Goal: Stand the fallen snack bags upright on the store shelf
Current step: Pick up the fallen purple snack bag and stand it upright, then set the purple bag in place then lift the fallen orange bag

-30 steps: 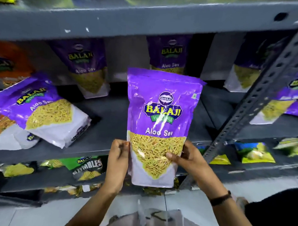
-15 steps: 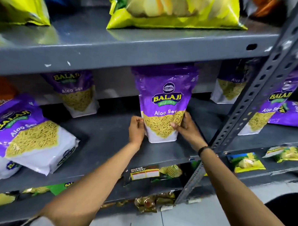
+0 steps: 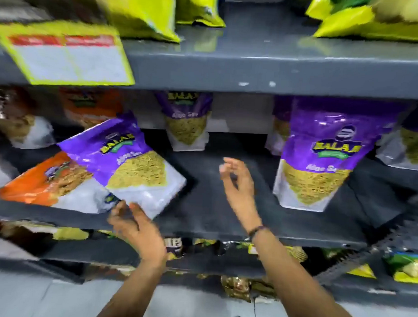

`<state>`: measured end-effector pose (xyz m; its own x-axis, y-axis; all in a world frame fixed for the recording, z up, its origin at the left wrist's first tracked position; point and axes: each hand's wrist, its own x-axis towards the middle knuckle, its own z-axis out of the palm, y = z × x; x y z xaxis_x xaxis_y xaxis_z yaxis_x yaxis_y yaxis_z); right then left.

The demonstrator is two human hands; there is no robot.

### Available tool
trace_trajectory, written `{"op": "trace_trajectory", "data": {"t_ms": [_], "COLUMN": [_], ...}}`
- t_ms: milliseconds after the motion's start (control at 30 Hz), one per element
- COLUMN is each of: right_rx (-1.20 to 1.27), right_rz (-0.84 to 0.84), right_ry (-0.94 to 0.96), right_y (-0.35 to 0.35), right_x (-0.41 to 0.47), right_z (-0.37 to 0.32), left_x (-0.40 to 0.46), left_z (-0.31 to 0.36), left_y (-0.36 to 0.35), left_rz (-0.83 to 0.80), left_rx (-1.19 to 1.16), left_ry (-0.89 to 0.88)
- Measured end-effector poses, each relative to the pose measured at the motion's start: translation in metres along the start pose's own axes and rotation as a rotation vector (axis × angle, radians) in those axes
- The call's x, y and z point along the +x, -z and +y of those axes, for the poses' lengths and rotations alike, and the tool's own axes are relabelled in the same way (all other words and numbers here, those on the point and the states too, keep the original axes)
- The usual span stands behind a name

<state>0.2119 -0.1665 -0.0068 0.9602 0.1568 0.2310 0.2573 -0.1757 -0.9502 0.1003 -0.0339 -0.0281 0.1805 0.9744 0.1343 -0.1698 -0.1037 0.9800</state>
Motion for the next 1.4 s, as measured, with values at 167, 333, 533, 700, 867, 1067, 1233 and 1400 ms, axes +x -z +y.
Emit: {"op": "trace_trajectory", "data": {"t_ms": [167, 333, 533, 700, 867, 1067, 1233, 1400], "right_rx": [-0.037, 0.063, 0.172, 0.211, 0.219, 0.215, 0.147, 0.062], "right_rz": [-0.61, -0.742, -0.565, -0.356, -0.263, -0.245, -0.207, -0.169], "right_ry": [-0.453, -0.572, -0.471, -0.434, -0.459, -0.433, -0.295, -0.215], "right_y": [-0.079, -0.101, -0.09, -0.08, -0.079, -0.069, -0.058, -0.066], "right_x": [0.048, 0.038, -0.021, -0.097, -0.139, -0.135, -0.077, -0.008], "right_z": [-0.024, -0.009, -0.015, -0.023, -0.021, -0.027, -0.034, -0.008], "left_x": [0.06, 0.084, 0.107, 0.133, 0.13, 0.124, 0.138, 0.152], "left_z": [-0.012, -0.005, -0.007, -0.011, -0.017, -0.008, 0.015, -0.001], "left_y": [0.018, 0.028, 0.058, 0.094, 0.116, 0.104, 0.044, -0.028], "left_rz": [-0.291, -0.708, -0.978, -1.36, -1.456, -1.466, -1.491, -1.438], "left_rx": [-0.001, -0.054, -0.036, 0.047, 0.096, 0.09, 0.1, 0.127], "left_ry": [0.625, 0.741, 0.629, 0.486, 0.501, 0.513, 0.32, 0.243]}}
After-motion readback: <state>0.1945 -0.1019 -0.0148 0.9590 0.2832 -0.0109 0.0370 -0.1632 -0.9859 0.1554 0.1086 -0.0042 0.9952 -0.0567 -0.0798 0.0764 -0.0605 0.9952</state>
